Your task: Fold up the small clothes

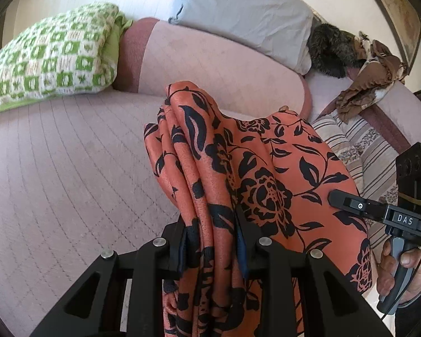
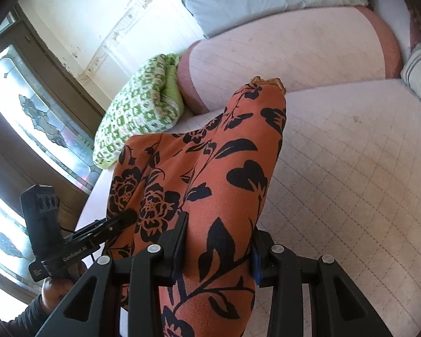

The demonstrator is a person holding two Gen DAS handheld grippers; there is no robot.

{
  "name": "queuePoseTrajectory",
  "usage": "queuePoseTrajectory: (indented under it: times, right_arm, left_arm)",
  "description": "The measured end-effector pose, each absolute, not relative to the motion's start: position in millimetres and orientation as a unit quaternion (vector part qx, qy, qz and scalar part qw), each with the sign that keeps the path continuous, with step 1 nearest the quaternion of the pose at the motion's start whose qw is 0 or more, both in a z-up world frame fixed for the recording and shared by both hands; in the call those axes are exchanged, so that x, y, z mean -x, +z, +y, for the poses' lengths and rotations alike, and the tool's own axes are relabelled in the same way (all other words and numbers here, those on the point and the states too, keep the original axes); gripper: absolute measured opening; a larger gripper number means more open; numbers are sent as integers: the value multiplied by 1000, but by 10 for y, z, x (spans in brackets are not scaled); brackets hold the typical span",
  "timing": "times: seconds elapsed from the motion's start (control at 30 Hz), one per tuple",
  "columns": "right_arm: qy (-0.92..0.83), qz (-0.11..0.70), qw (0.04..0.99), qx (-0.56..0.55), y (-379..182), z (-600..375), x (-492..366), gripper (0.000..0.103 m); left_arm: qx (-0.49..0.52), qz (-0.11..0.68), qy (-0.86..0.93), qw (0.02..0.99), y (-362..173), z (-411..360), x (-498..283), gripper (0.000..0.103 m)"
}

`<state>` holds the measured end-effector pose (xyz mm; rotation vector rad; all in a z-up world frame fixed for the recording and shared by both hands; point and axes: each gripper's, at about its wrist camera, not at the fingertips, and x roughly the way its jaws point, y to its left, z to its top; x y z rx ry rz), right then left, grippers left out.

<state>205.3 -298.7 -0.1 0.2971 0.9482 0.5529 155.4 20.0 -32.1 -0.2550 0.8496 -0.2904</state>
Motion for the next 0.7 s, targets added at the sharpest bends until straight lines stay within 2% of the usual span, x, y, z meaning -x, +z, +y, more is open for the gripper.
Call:
queuePoseTrajectory:
  times: [0.17,0.23,0.3,0.33,0.37,0.4,0.6,0.67,0.7]
  right_arm:
    - [258,457,841,-135,-168,-2887,-2046,39]
    - [252,459,841,-134,-284,-2885,-2061,39]
    - [235,470,842,-124,-436,-2891,-2111,45]
    - [213,486,840,-114,-545,-2919,-2133,49]
    - [200,494,839,-109,-591,-2948,-2129,52]
    - [195,493,841,-109,-596,-2984,-2102,53]
    - [206,441,867,-108,-97,-2985,-1874,57]
    - [236,430,862,-130,11,-2913,-1786,71]
    - [250,432,855,-140,-3,-2884,-1743,72]
  left_arm:
    - [111,419,-129,892,-611,211,-1615,30]
    - [113,434,-124,885,-774,228,-1660,35]
    - [112,458,-114,874,-953,268,-1674,40]
    - [111,462,-106,873,-997,308,-1646,44]
    - [114,460,-102,875,-1005,377,-1592,58]
    - [114,454,-92,879,-974,454,-1523,62]
    - [81,390,-106,911,-476,501,-1146,62]
    - [61,375,-133,916,-401,361,-1016,62]
    - [52,377,-146,913,-426,279,-991,62]
